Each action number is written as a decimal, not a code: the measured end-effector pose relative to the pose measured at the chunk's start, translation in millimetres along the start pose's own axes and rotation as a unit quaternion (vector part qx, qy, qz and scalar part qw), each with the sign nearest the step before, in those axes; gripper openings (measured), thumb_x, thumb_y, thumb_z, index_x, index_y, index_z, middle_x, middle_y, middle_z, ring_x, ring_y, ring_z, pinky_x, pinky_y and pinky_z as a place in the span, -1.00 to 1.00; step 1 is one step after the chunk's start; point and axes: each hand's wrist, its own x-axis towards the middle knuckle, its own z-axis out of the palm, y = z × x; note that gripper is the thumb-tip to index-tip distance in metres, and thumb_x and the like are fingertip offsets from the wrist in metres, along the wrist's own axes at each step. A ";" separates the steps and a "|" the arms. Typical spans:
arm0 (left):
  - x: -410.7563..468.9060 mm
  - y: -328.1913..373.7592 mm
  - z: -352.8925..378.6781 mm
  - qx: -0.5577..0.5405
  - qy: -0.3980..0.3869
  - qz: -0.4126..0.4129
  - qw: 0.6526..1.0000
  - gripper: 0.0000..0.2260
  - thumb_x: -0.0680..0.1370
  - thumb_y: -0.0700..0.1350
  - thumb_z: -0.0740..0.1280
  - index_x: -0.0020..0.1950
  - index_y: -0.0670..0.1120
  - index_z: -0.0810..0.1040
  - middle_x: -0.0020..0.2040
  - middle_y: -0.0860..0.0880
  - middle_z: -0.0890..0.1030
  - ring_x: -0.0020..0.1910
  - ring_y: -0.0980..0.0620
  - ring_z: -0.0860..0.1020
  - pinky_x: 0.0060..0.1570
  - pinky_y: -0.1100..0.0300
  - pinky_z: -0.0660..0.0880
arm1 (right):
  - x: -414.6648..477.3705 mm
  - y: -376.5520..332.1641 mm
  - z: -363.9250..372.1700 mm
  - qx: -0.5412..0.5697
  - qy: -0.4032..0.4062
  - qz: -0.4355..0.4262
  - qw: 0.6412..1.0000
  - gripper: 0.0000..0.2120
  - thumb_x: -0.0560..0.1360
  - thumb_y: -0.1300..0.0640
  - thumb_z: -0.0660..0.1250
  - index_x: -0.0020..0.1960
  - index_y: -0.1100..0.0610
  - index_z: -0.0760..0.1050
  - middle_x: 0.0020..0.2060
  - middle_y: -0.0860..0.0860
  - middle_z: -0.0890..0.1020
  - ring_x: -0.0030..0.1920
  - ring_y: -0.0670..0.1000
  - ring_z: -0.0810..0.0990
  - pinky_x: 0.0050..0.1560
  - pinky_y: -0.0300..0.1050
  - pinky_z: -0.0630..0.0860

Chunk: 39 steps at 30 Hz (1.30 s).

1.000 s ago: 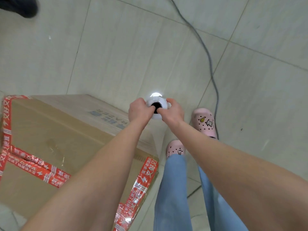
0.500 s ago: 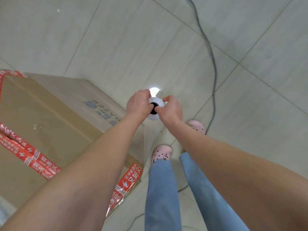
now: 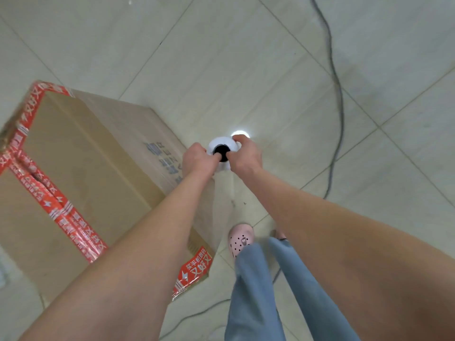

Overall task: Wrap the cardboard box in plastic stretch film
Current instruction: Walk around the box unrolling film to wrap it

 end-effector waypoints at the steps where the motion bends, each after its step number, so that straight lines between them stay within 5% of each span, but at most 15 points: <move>1: 0.1 0.3 -0.9 0.015 -0.006 0.021 1.000 -0.68 0.39 -0.01 0.39 0.04 -0.17 0.47 -0.01 -0.13 0.59 -0.10 -0.15 0.61 -0.12 0.03 0.57 | -0.1 -0.1 0.8 0.000 0.004 -0.003 1.000 -0.56 0.48 0.22 0.24 0.34 0.00 0.37 0.19 0.08 0.52 0.07 0.16 0.56 0.06 -0.01 0.54; 6: 0.1 11.0 -5.0 0.172 0.031 0.229 0.958 -0.66 0.48 -0.15 0.33 0.24 -0.07 0.40 0.17 -0.09 0.47 0.05 -0.13 0.52 -0.16 0.13 0.36 | 1.8 -1.4 -0.5 -0.015 0.002 -0.003 1.000 -0.51 0.47 0.27 0.22 0.37 0.01 0.37 0.21 0.06 0.53 0.07 0.10 0.55 0.04 -0.07 0.53; 10: 3.3 24.3 -12.1 0.263 0.038 0.298 0.917 -0.68 0.49 -0.22 0.28 0.24 -0.06 0.42 0.16 -0.09 0.45 0.04 -0.13 0.52 -0.20 0.11 0.36 | 5.4 -2.4 0.1 -0.005 -0.018 0.018 1.000 -0.50 0.48 0.26 0.22 0.39 0.00 0.35 0.19 0.03 0.55 0.04 0.08 0.58 0.11 0.01 0.55; 15: 17.6 36.2 -25.5 0.285 0.020 0.296 0.912 -0.82 0.47 -0.20 0.28 0.06 -0.14 0.45 0.02 -0.11 0.49 -0.05 -0.16 0.51 -0.27 0.10 0.31 | 15.8 -14.2 -2.6 -0.049 -0.006 0.018 0.999 -0.51 0.42 0.17 0.25 0.33 -0.11 0.41 -0.10 -0.09 0.56 -0.16 -0.05 0.58 0.04 -0.09 0.53; 18: 31.2 35.2 -35.5 0.205 0.026 0.223 0.953 -0.89 0.43 -0.18 0.28 -0.06 -0.12 0.44 -0.06 -0.09 0.50 -0.13 -0.12 0.49 -0.29 0.13 0.30 | 22.6 -31.9 4.3 -0.045 0.015 0.010 0.999 -0.55 0.43 0.16 0.28 0.31 -0.03 0.40 -0.05 -0.04 0.55 -0.19 -0.04 0.53 -0.22 -0.21 0.40; 22: 47.1 27.0 -49.3 0.057 0.025 0.087 0.994 -0.90 0.38 -0.11 0.31 -0.21 -0.08 0.40 -0.23 -0.01 0.52 -0.22 -0.09 0.51 -0.36 0.16 0.35 | 29.9 -57.6 19.8 -0.072 0.021 0.001 0.997 -0.53 0.44 0.15 0.31 0.33 0.02 0.33 0.13 0.05 0.46 -0.11 0.07 0.50 -0.16 -0.14 0.40; 27: 61.7 23.3 -62.5 -0.016 0.011 0.002 1.000 -0.79 0.40 0.04 0.30 -0.23 -0.10 0.45 -0.24 -0.08 0.62 -0.26 -0.11 0.61 -0.28 0.09 0.55 | 44.2 -89.9 34.2 -0.124 0.002 -0.066 0.990 -0.50 0.47 0.19 0.22 0.40 -0.02 0.33 0.20 0.04 0.52 -0.02 0.06 0.49 -0.12 -0.16 0.36; 30: 73.5 25.3 -71.0 0.060 0.016 0.068 0.996 -0.78 0.45 -0.01 0.32 -0.05 -0.13 0.43 -0.14 -0.05 0.52 -0.22 -0.09 0.49 -0.39 0.15 0.33 | 51.2 -107.5 37.5 -0.164 -0.010 -0.070 0.984 -0.52 0.45 0.26 0.17 0.32 -0.04 0.42 0.15 0.03 0.56 0.06 0.07 0.52 -0.16 -0.17 0.36; 34: 87.4 43.1 -84.2 0.175 0.011 0.243 0.954 -0.78 0.50 -0.16 0.26 0.13 -0.10 0.44 0.02 -0.09 0.49 -0.09 -0.14 0.53 -0.22 0.07 0.45 | 53.7 -117.0 37.6 -0.197 -0.028 -0.081 0.977 -0.59 0.41 0.29 0.12 0.13 -0.04 0.52 -0.10 0.05 0.62 -0.04 0.10 0.56 -0.32 -0.17 0.39; 39: 94.1 56.1 -93.8 0.221 0.006 0.265 0.938 -0.84 0.49 -0.20 0.21 0.06 -0.13 0.46 -0.01 -0.11 0.50 -0.08 -0.16 0.55 -0.24 0.07 0.42 | 58.2 -130.2 33.0 -0.221 -0.059 -0.088 0.970 -0.61 0.38 0.32 0.12 0.05 0.01 0.56 -0.14 0.08 0.65 -0.10 0.12 0.59 -0.23 -0.08 0.49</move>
